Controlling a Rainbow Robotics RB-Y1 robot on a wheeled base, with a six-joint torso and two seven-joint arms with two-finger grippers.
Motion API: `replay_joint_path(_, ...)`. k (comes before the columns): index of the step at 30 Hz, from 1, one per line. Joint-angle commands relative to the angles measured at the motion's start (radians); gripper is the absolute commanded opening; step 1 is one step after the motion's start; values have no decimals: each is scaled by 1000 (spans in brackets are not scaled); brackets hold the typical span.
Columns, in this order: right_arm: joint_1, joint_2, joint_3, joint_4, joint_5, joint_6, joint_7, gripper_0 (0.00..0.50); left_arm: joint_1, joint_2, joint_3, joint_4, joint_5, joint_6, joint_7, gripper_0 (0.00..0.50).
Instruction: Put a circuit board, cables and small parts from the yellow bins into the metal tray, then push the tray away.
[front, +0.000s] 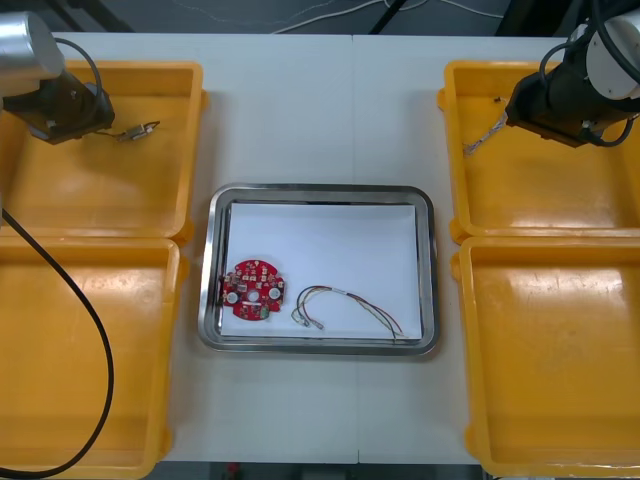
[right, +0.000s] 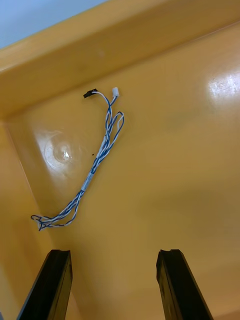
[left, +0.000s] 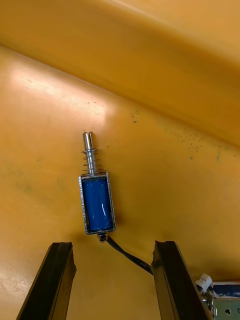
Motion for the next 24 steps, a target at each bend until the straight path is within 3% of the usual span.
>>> replay_joint_path(1, -45, 35, 27, 32, 43, -66, -17, 500, -54, 52, 24, -21, -12, -24, -124, 465)
replay_joint_path(12, -47, 115, 27, 133, 119, -221, -45, 500, -53, 54, 25, -29, -24, -117, -125, 465)
replay_joint_path(24, -45, 160, 28, 217, 138, -333, -75, 500, -3, 48, 24, -29, -36, -179, -145, 467)
